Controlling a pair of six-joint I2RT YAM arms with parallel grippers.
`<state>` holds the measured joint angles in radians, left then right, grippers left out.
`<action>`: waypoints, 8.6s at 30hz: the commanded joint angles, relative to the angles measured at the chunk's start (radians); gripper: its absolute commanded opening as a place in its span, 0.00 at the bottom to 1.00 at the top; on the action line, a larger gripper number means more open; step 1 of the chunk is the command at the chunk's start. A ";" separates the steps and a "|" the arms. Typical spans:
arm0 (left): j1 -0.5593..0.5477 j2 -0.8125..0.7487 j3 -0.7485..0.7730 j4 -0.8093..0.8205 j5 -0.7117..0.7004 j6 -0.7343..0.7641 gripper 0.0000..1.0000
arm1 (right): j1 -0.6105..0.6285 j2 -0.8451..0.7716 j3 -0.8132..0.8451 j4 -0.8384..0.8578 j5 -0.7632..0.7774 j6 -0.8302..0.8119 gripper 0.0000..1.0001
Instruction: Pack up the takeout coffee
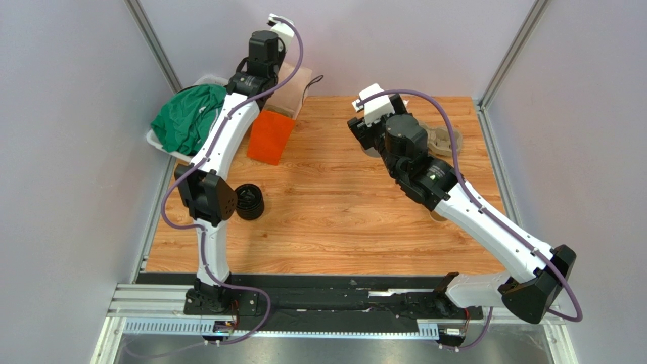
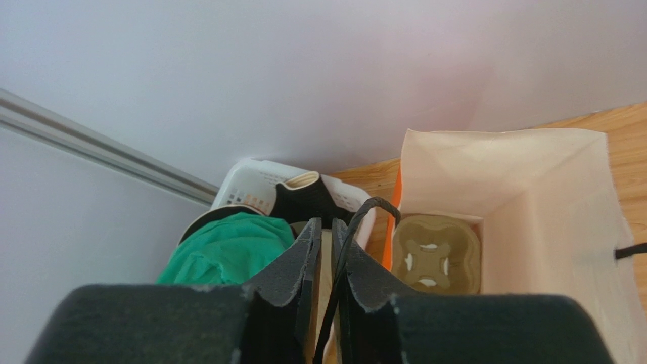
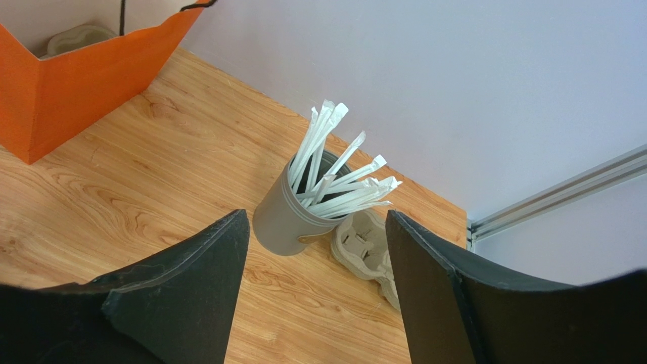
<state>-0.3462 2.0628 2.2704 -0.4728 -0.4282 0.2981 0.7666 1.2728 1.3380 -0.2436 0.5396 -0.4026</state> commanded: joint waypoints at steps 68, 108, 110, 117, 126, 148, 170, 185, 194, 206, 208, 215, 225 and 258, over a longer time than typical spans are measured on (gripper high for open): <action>0.075 -1.472 -1.275 -0.366 0.624 0.065 0.98 | -0.642 -0.319 -0.352 -0.531 -0.469 0.091 0.49; 0.142 -1.481 -1.324 -0.317 0.691 0.036 0.99 | -0.642 -0.219 -0.367 -0.537 -0.421 0.097 0.18; 0.145 -1.480 -1.324 -0.316 0.695 0.035 0.99 | -0.642 -0.220 -0.365 -0.536 -0.423 0.100 0.16; 0.153 -1.480 -1.332 -0.314 0.707 0.032 0.99 | -0.642 -0.231 -0.359 -0.534 -0.425 0.102 0.09; 0.154 -1.471 -1.327 -0.316 0.707 0.030 0.99 | -0.644 -0.274 -0.324 -0.530 -0.418 0.104 0.07; 0.158 -1.460 -1.319 -0.314 0.701 0.026 0.99 | -0.479 -0.274 0.050 -0.724 -0.323 0.002 0.04; 0.158 -1.411 -1.482 -0.204 0.626 0.234 0.99 | 0.065 0.258 -0.004 -0.335 -0.417 -0.036 0.01; 0.159 -1.336 -1.560 -0.046 0.583 0.225 0.99 | 0.097 0.376 -0.065 -0.166 -0.379 0.045 0.00; 0.159 -1.348 -1.589 -0.032 0.583 0.197 0.99 | 0.100 0.359 -0.142 -0.118 -0.392 0.062 0.03; 0.159 -1.365 -1.632 0.008 0.559 0.194 0.99 | 0.105 0.353 -0.157 -0.123 -0.392 0.054 0.15; 0.159 -1.368 -1.635 0.010 0.557 0.193 0.99 | 0.103 0.358 -0.157 -0.123 -0.394 0.053 0.15; 0.159 -1.366 -1.649 0.023 0.557 0.191 0.99 | 0.114 0.346 -0.145 -0.141 -0.397 0.048 0.29; 0.159 -1.314 -1.661 0.046 0.566 0.200 0.99 | 0.120 0.223 -0.118 -0.181 -0.365 0.022 0.57; 0.158 -1.087 -1.577 -0.018 0.689 0.211 0.72 | 0.114 0.171 -0.155 -0.132 -0.265 -0.018 0.61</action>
<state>-0.1936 0.9691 0.6643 -0.4980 0.2211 0.5133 0.8822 1.4727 1.1839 -0.4263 0.2565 -0.4095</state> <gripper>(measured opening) 0.734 0.614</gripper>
